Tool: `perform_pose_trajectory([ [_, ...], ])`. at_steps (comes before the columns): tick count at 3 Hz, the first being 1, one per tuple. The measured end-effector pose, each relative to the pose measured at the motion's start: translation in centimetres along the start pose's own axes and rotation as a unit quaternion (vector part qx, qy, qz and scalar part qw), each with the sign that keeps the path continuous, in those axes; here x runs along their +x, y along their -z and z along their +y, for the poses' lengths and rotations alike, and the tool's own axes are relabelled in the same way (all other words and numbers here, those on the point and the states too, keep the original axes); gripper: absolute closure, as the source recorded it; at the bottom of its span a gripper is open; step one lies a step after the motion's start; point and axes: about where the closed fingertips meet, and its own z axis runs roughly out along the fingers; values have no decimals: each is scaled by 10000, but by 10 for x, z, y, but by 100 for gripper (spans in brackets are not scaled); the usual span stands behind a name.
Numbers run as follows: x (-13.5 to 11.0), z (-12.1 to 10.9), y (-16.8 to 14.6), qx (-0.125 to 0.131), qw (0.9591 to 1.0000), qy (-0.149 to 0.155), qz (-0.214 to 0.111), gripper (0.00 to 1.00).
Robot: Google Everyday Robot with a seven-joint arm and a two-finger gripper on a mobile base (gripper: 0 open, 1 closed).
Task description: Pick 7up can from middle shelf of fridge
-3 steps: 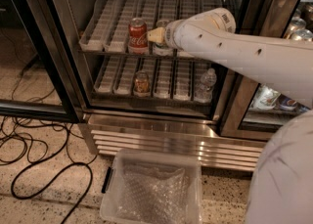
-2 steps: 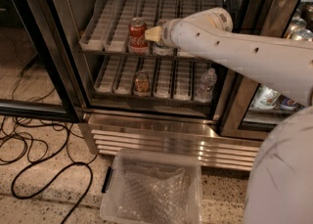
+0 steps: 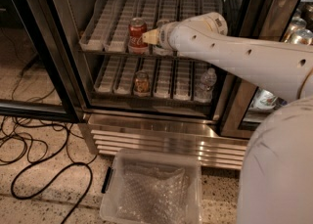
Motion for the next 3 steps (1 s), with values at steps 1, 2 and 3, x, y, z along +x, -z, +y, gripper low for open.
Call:
perform_pose_trajectory([
  [1,13,-9,-5,67,10000,-1,68,25],
  [2,18,-6,-10,22,10000,13,25,26],
  [3,27,-1,1,-58,9998,204,43,27],
])
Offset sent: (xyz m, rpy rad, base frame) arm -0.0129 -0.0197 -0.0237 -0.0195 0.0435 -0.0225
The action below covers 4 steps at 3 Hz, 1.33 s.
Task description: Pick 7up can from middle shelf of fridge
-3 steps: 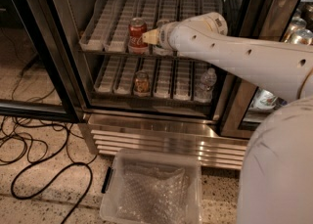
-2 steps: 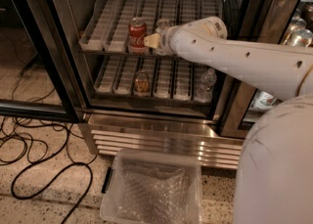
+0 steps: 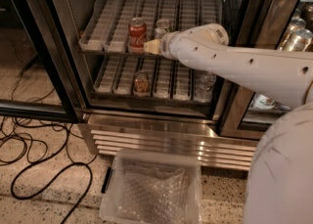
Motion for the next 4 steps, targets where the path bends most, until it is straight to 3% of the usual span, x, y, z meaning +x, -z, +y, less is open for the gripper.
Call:
perform_pose_trajectory([
  [1,-3,-7,7,49,9999,78,-79,33],
  [4,-27,-27,-1,242,9990,115,-372,36],
])
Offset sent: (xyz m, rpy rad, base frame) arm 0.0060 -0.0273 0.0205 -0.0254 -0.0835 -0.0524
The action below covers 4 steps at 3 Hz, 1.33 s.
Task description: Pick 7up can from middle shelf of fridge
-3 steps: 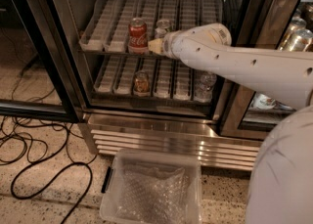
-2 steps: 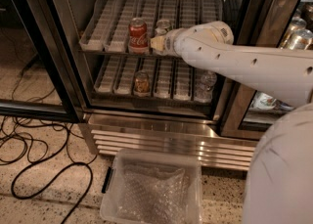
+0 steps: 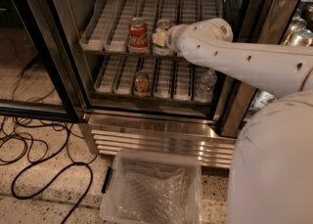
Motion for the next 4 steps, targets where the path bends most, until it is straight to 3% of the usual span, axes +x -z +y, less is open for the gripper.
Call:
perform_pose_trajectory([
  [3,-10,14,-28,-143,9996,100,-228,36],
  [4,-15,9,-31,-102,9993,80,-350,55],
])
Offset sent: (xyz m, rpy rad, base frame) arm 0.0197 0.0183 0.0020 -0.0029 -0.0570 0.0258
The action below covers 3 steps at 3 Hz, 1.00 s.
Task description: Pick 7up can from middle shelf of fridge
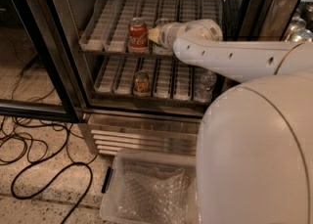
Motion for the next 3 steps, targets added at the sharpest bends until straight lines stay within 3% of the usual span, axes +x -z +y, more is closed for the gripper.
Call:
perform_pose_trajectory([
  [2,-1,-5,1,41,10000,17,-16,99],
  [3,-5,4,6,-57,9999,-102,-41,100],
])
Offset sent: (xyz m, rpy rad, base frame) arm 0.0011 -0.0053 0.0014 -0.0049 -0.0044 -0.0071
